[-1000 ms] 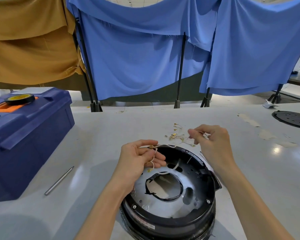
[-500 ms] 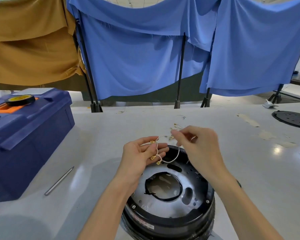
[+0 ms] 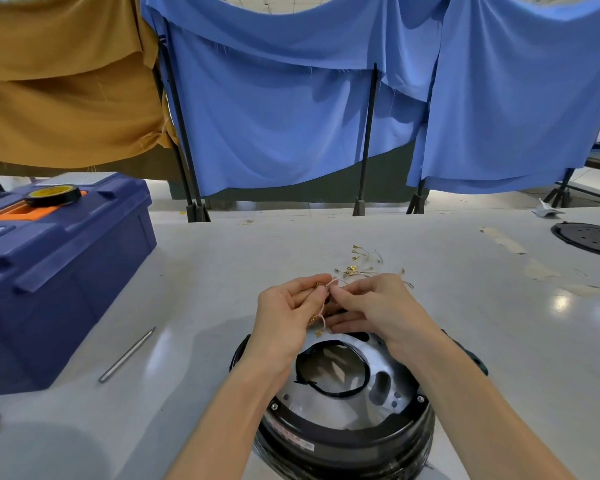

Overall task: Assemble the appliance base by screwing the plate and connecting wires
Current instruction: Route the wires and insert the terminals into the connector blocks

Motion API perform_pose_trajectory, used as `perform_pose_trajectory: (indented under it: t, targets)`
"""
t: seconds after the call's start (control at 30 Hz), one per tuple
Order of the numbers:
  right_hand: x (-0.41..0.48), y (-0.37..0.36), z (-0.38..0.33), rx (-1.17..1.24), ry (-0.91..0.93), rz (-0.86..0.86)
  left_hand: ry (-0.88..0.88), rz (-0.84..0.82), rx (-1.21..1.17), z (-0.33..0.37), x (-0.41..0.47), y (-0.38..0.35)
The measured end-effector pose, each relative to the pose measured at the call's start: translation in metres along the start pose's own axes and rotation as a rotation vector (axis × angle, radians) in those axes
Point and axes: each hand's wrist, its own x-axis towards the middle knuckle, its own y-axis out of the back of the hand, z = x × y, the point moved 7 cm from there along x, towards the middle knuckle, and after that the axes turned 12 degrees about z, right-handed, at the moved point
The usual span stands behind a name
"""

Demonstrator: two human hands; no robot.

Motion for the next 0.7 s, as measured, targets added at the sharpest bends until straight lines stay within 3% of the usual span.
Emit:
perform_pose_trajectory:
  t: [0.2, 0.43, 0.53, 0.63, 0.7]
  targets:
    - [-0.002, -0.014, 0.003, 0.175, -0.080, -0.107, 0.010, 0.000, -0.020, 0.002, 0.001, -0.001]
    - [0.003, -0.006, 0.005, 0.044, -0.046, -0.048, 0.073, -0.041, 0.021, 0.003, 0.006, 0.004]
    - [0.001, -0.009, 0.006, 0.108, -0.081, -0.090, 0.079, -0.079, 0.044, 0.005, 0.005, 0.005]
    - [-0.001, -0.010, 0.007, 0.157, -0.110, -0.081, 0.045, -0.128, 0.094, 0.011, 0.004, 0.008]
    - [-0.002, -0.008, 0.007, 0.106, -0.096, -0.063, -0.027, -0.059, 0.107, 0.018, 0.010, 0.024]
